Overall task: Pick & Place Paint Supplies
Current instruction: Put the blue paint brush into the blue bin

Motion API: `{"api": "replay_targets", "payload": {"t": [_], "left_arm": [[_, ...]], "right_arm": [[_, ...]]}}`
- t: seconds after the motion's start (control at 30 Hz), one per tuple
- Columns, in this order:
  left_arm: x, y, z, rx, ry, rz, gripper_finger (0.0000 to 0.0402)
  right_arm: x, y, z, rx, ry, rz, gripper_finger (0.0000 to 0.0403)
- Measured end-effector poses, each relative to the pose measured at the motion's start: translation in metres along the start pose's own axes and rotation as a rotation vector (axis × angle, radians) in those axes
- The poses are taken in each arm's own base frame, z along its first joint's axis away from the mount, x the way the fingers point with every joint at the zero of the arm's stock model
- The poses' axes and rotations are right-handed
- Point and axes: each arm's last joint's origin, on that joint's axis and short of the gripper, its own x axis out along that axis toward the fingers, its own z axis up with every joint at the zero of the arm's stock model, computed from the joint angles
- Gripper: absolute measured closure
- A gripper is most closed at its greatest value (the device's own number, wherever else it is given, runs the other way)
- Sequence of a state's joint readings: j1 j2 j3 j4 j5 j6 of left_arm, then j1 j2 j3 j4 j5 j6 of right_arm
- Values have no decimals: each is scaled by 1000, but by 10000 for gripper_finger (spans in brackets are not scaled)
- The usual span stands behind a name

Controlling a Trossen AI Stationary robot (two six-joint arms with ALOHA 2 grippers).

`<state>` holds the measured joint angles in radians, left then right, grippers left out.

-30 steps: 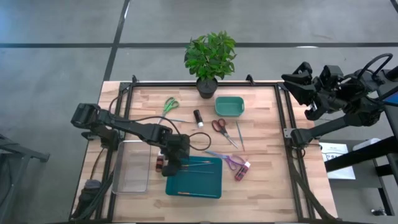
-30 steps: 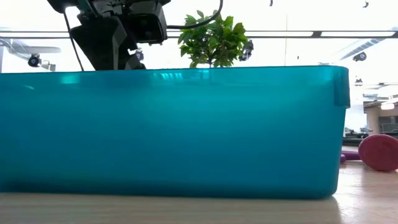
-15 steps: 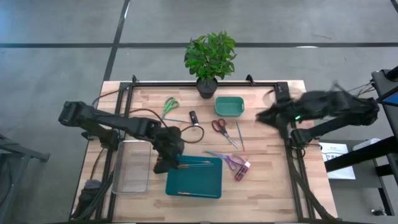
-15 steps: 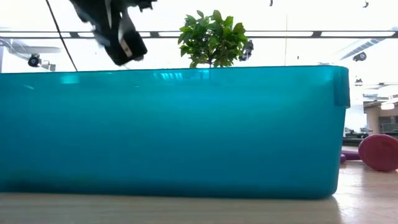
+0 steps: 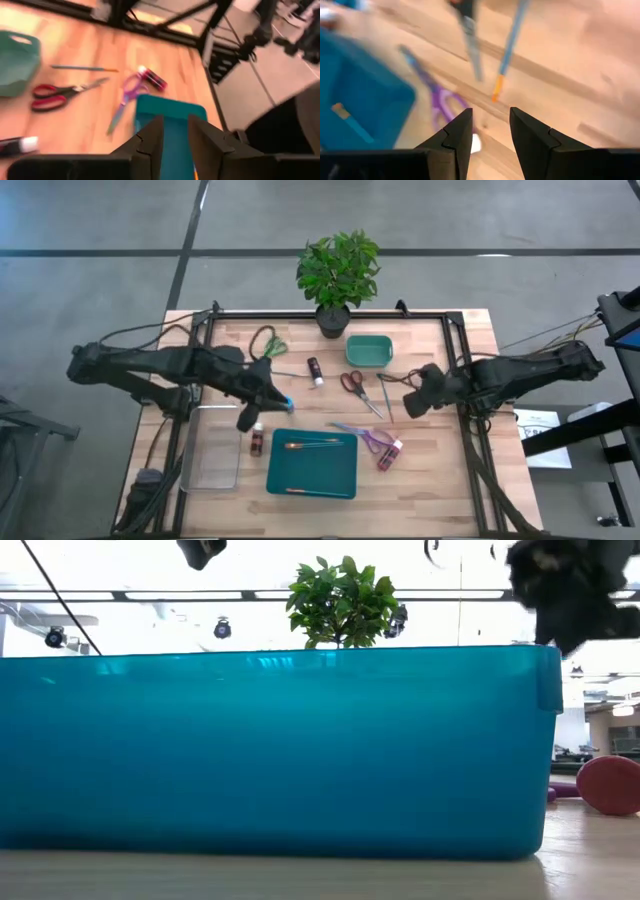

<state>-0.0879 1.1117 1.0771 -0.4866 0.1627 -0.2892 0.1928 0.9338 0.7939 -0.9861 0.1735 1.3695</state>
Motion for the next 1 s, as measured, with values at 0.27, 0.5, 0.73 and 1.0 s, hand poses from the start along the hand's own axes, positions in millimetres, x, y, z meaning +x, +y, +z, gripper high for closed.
{"api": "replay_targets", "payload": {"t": [0.27,0.5,0.73,1.0], "left_arm": [[-8,3,1,-5,-26,50,305],[-8,12,3,-25,-33,84,305],[-9,14,3,-31,-36,94,305],[-9,15,3,-32,-30,95,305]], "right_arm": [[38,-3,-8,79,34,-124,274],[70,17,-9,21,13,-120,274],[102,16,-17,46,71,-268,274],[120,22,-22,53,112,-276,274]]}}
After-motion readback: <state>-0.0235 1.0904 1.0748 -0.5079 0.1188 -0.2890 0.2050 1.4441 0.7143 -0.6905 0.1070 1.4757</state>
